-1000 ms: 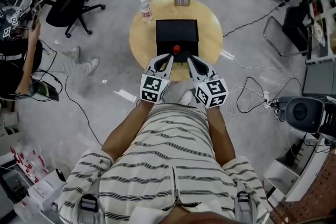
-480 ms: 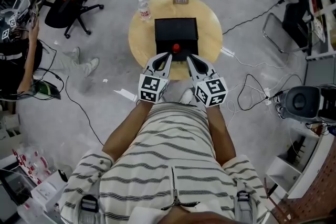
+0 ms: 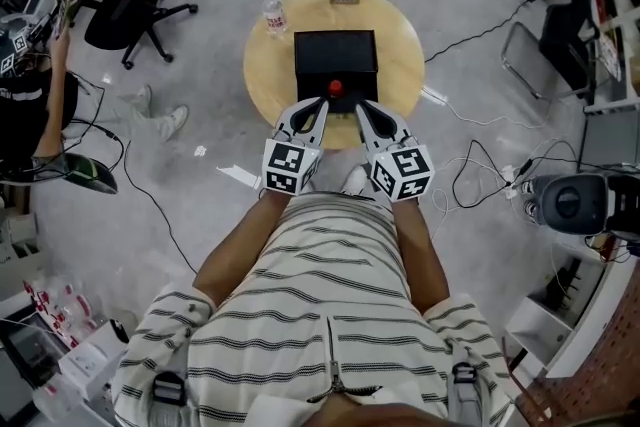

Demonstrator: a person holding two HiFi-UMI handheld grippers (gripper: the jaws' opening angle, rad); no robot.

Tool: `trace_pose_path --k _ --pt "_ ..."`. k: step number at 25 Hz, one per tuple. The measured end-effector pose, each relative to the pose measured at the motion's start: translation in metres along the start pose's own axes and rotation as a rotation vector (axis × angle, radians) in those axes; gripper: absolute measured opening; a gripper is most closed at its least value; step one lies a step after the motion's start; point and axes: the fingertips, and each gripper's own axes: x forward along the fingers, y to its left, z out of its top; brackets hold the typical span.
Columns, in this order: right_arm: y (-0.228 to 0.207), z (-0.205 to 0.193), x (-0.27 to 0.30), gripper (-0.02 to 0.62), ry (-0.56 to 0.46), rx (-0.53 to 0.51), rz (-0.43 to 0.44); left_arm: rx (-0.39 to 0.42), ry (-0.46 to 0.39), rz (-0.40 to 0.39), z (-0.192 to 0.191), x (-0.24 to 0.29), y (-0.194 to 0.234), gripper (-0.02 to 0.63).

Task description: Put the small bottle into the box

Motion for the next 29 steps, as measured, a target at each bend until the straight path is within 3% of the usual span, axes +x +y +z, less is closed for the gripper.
trace_pose_path --k 29 --pt "-0.027 -0.011 -0.005 0.029 0.002 0.037 0.014 -0.004 0.029 0.016 -0.007 0.017 -0.01 0.023"
